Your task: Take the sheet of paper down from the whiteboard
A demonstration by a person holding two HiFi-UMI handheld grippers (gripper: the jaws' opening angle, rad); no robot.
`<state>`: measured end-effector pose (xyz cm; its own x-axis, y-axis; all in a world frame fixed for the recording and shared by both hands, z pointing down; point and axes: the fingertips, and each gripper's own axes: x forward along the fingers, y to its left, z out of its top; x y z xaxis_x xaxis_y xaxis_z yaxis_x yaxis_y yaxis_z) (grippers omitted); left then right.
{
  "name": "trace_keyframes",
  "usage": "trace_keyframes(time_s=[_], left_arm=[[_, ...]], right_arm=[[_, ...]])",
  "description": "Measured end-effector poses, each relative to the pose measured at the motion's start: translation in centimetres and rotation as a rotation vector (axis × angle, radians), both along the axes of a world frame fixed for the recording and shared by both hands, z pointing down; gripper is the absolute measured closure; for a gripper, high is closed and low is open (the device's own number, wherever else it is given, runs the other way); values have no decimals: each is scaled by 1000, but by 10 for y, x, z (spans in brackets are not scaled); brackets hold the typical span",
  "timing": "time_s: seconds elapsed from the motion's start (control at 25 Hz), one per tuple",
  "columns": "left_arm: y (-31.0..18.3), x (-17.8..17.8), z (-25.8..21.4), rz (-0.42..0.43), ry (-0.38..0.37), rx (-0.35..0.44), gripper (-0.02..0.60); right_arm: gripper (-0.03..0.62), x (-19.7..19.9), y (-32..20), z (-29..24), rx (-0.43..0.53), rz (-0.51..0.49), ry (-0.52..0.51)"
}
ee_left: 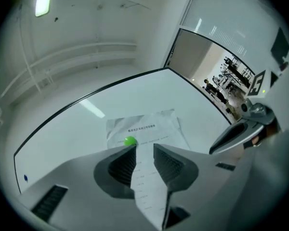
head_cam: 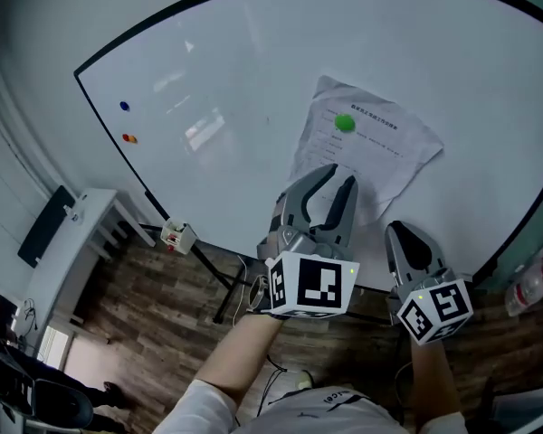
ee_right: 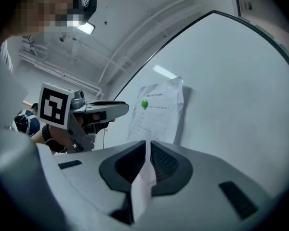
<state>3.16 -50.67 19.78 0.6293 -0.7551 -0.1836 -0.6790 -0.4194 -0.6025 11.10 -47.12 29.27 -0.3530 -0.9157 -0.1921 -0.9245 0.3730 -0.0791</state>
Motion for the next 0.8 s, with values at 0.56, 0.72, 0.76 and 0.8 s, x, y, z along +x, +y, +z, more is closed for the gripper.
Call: trace_keyframes(time_s=[0.56, 0.72, 0.76, 0.8], left_arm=[[-64, 29, -34, -125, -114, 72, 422], [-66, 30, -43, -126, -96, 94, 422], [-66, 29, -45, -129, -92, 101, 422], [-67, 29, -46, -131, -90, 107, 422]], right_arm=[[505, 37, -40, -7, 16, 106, -32], [504, 43, -53, -11, 15, 109, -54], [505, 44, -55, -15, 20, 109, -56], [505, 44, -58, -19, 24, 109, -58]])
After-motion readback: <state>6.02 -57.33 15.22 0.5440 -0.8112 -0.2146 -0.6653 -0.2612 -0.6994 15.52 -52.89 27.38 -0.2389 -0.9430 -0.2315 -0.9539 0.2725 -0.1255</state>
